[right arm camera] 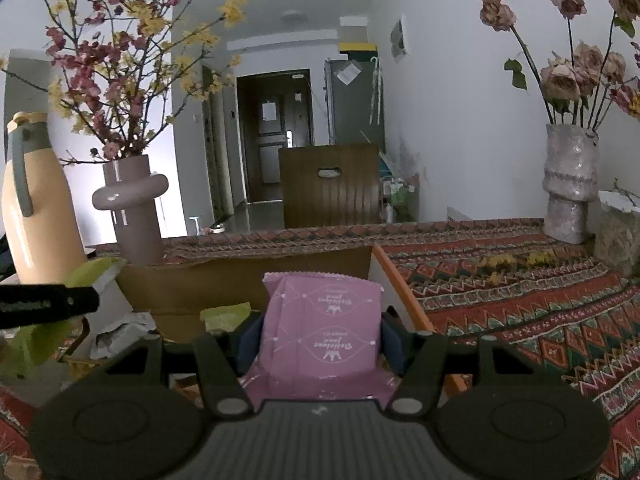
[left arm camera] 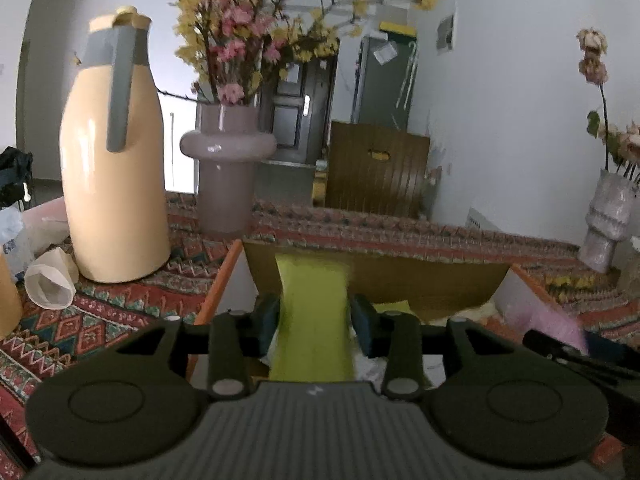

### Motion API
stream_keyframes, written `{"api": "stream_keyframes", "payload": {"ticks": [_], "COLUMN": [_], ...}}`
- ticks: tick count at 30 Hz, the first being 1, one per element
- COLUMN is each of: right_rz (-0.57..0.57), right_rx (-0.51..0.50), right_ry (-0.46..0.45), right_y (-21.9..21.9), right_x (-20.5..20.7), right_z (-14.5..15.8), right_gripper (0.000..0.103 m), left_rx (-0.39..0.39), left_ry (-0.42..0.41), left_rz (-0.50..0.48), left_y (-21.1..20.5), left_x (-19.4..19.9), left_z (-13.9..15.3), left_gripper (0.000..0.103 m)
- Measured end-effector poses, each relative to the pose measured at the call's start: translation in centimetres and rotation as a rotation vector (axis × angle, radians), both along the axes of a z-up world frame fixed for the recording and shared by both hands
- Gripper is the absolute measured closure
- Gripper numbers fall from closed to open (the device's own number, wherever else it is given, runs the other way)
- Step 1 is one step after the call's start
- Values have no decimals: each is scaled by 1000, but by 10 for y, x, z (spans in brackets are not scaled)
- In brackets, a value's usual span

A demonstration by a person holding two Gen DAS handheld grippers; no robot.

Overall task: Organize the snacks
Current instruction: 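Open both grippers to drop the packets into the box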

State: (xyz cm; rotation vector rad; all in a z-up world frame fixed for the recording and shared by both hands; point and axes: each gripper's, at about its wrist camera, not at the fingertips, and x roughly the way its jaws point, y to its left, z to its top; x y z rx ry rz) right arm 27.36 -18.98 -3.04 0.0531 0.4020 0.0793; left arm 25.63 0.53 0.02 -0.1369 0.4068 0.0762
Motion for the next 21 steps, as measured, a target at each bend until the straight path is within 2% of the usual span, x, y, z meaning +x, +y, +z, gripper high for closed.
{"api": "stream_keyframes", "payload": {"ticks": [1,2,3,5,6,10,21], "right_rz": [-2,-4,-5,-10,-13,-18,-26], "right_rx": [6,11,18,31,32,38,37], "right_ry": [1,-1,-2,-18,-25,-23,-16], "right_y": [-1,-2,-2,-4,-5,-6,-7], "right_x": [0,0,-1,-3,-5,-5,-5], "right_z": [0,0,0,2,2,2,2], "right_gripper": [41,36,23,8,6,1,1], "left_rx": [-6,-7,-7,-11,-14,-13,-11], "left_ry": [-9,-20,-33,-51,-57,-72,-62], "left_rz": [2,10,21,40,49,65,75], "left_y": [1,1,2,2,3,3,3], "left_x": [-1,-3,-5,-9,-10,-12,-11], "left_z": [1,2,3,5,5,7,5], "left_gripper": [48,36,24,12,0,0,0]}}
